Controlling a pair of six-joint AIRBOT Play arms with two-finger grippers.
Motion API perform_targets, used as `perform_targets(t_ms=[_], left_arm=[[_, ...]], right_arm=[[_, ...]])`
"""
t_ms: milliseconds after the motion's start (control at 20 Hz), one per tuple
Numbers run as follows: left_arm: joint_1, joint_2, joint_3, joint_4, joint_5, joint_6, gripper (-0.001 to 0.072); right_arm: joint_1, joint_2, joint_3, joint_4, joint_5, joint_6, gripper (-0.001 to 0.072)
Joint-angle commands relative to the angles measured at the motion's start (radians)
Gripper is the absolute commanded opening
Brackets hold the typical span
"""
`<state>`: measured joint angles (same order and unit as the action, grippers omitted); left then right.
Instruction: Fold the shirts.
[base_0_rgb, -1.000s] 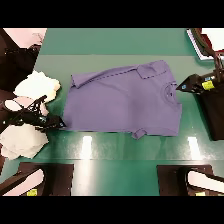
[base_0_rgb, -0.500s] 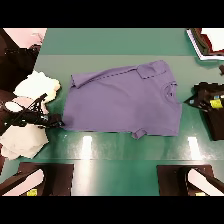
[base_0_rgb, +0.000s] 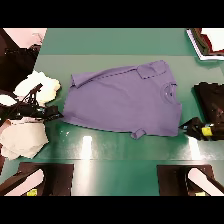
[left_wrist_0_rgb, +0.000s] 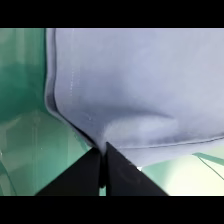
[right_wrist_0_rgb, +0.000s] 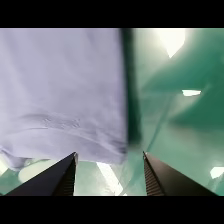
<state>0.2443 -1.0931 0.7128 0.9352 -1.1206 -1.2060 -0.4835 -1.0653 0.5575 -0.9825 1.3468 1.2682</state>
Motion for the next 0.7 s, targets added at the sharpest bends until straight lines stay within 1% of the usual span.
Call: perform_targets(t_ms=[0,50,150,250,300,350,500,650], left_arm=[[0.000,0.003,0.009,-0.002,-0.007,0.001,0.0025],[0.000,0.003,0.009,-0.001,-0.007,0.001,0.0025],[0.000,0.003,0.009,-0.001,-0.014,0.001,0.0026],[0.001,0.003,0.010,-0.001,-0.019,0.001,0.0025],[0.001,0.003,0.010,-0.001,-0.026,0.002,0.0026],[0.001,0.005,0.015,-0.002,-0.029,0.001,0.0025],[0.001,0.058,0.109,0.000,-0.035,-0.013,0.0025],[0.001,0.137,0.334,-0.001,-0.078,-0.037,0.0025]], right_arm=[[0.024,-0.059,-0.077,0.046,-0.043,-0.032,0.0443],[0.050,-0.074,-0.078,0.074,-0.049,-0.046,0.0440],[0.106,-0.082,-0.077,0.084,-0.076,-0.046,0.0426],[0.145,-0.060,-0.077,0.069,-0.094,-0.047,0.0193],[0.158,-0.037,-0.077,0.064,-0.097,-0.047,0.0118],[0.163,-0.004,-0.076,0.066,-0.098,-0.047,0.0016],[0.163,0.119,0.025,0.066,-0.094,-0.042,0.0015],[0.164,0.216,0.270,0.076,-0.109,-0.007,0.0015]])
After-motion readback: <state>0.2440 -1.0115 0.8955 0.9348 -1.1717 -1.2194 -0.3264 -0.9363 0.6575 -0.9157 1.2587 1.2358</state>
